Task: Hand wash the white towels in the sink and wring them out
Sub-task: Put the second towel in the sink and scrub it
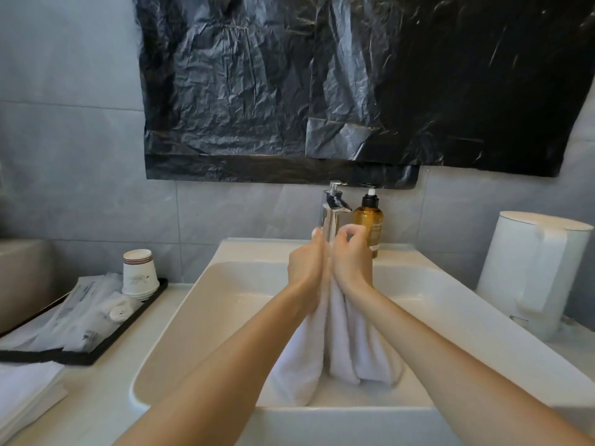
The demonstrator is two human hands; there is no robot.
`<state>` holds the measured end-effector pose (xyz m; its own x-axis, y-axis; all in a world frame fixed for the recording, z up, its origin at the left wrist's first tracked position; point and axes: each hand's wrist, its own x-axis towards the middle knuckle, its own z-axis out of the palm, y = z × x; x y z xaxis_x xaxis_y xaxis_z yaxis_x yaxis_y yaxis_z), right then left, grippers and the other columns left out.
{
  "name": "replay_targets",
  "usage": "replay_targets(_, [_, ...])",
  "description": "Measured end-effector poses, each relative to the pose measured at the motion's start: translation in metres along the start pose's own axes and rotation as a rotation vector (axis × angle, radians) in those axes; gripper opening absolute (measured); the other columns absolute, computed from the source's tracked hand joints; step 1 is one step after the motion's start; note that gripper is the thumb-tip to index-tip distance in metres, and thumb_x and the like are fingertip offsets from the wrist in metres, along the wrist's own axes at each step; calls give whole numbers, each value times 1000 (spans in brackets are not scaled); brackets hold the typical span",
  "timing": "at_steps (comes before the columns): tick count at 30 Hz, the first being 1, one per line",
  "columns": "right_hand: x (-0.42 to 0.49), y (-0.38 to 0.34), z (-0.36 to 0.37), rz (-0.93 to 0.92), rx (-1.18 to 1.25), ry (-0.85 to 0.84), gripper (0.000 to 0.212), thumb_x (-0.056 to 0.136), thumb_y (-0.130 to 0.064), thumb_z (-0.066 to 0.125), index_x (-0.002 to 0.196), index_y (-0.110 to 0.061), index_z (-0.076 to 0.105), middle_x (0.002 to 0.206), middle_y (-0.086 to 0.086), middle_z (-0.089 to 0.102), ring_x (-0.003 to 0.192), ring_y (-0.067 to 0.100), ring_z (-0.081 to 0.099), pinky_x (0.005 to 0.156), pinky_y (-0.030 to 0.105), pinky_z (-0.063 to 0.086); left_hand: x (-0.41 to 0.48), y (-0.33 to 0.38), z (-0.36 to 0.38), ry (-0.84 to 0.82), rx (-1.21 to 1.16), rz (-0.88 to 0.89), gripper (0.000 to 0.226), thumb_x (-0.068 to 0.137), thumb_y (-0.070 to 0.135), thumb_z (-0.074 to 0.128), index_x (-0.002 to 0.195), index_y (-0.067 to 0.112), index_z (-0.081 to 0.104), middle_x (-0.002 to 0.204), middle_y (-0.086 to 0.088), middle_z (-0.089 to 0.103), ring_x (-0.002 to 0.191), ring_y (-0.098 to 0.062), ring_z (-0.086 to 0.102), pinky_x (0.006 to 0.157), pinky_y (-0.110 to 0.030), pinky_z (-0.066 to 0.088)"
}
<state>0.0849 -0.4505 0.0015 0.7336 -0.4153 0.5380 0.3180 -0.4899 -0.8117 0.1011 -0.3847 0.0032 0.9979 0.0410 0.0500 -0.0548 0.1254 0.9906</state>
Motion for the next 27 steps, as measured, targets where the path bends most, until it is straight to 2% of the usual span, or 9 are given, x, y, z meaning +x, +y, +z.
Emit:
replay_targets(4, [-4,-1,1,-131,-59,-46,13,101,-27,41,106,-18,50,90,2,64,83,24,62,70,38,47,2,0,0,25,24,36,49,100,48,41,73,14,66,76,-3,68,75,-21,61,63,-30,43])
replay_targets(7, [-1,-2,-2,-16,-24,-11,15,101,-29,41,108,-18,48,97,0,60,95,25,62,79,38,48,2,-1,2,5,35,38,47,99,46,42,72,15,64,73,-2,65,74,-20,59,64,-30,43])
replay_targets(10, [-7,-6,0,-148,-70,-60,9,102,-28,40,105,-22,45,80,-11,57,78,15,61,66,32,47,7,-2,-1,13,105,82,43,101,38,40,83,9,66,72,-3,64,74,-21,60,69,-34,46])
replay_targets(14, [-4,-4,1,-67,-23,-19,15,102,-28,40,110,-17,45,86,-9,54,91,22,61,76,36,47,7,-3,-2,32,35,33,47,99,46,43,75,13,67,81,-6,70,83,-23,66,75,-34,49])
replay_targets(17, [-9,-4,1,-154,-46,-63,8,102,-30,40,104,-23,43,80,-8,58,80,19,63,66,33,48,5,-2,-1,38,43,88,46,101,42,41,68,17,59,71,-2,63,68,-17,58,60,-29,45])
replay_targets(20, [-3,-4,-1,-53,-6,-13,13,102,-27,40,109,-17,45,85,-8,53,93,25,61,76,36,46,1,-3,1,31,51,88,45,99,43,44,73,12,63,74,-3,66,69,-18,59,60,-29,45])
replay_targets(22, [-8,-6,1,-119,-32,-32,11,102,-30,39,107,-21,43,80,-10,54,84,21,62,71,35,46,3,-3,-1,44,36,110,39,100,41,44,76,15,59,73,-1,62,70,-18,58,63,-28,48])
replay_targets(24, [-9,-6,3,-144,-22,-65,7,102,-30,39,105,-24,42,82,-9,57,83,19,62,72,35,48,4,-2,-1,56,89,121,39,102,40,40,74,18,57,70,0,60,70,-19,57,55,-23,43])
replay_targets(27, [8,-4,-1,12,34,-12,9,101,-28,39,105,-20,43,92,-5,55,97,26,60,80,38,46,2,0,0,35,55,82,47,101,43,41,73,10,61,72,-4,64,69,-18,58,55,-26,41])
